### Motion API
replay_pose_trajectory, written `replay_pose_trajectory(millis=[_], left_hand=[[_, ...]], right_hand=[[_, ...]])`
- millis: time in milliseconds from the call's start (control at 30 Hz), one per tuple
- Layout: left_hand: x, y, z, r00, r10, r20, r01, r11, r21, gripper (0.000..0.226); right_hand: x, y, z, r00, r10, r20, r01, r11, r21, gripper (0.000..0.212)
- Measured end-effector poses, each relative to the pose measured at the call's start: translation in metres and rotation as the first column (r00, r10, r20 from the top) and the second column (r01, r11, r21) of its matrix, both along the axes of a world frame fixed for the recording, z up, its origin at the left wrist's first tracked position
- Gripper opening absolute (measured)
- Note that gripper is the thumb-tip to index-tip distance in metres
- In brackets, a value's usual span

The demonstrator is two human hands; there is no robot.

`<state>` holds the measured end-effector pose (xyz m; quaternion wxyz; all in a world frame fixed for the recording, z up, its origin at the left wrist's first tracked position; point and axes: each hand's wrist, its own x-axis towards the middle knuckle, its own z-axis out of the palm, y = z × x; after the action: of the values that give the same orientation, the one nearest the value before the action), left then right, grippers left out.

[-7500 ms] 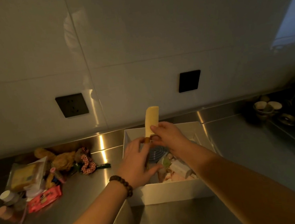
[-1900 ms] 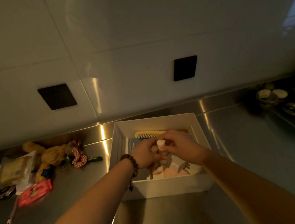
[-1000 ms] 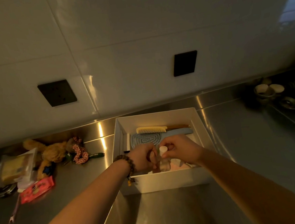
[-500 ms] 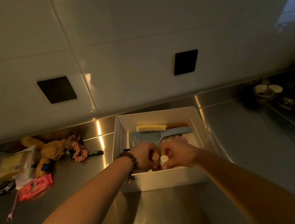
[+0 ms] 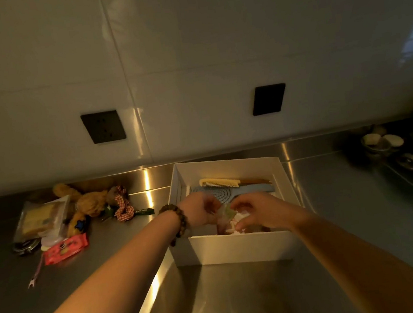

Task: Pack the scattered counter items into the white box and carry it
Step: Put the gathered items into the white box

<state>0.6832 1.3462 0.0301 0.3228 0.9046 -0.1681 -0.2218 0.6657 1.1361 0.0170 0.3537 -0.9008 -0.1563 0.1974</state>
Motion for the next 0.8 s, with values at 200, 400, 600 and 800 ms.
replay_pose_trajectory(millis=[200,400,600,800], left_hand=[[-0.022,0.027,0.02,0.887,0.256,0.385,-0.246,0.966,-0.076,0.044],[-0.065,0.092,0.015,0.744,0.44,0.503,-0.507,0.862,-0.004,0.063],[-0.129,0.177,-0.01,0.674,0.598,0.433,-0.709,0.688,0.155,0.074],[-0.163,0.247,-0.037,0.596,0.729,0.337,-0.803,0.549,0.234,0.077]], right_hand=[[0.004,0.035,0.023,0.99,0.009,0.143,-0.016,0.999,0.049,0.048],[0.005,0.104,0.034,0.962,0.104,0.253,-0.142,0.98,0.139,0.045],[-0.004,0.193,0.031,0.902,0.225,0.368,-0.293,0.946,0.139,0.033],[-0.02,0.276,-0.003,0.885,0.375,0.274,-0.406,0.912,0.063,0.04]])
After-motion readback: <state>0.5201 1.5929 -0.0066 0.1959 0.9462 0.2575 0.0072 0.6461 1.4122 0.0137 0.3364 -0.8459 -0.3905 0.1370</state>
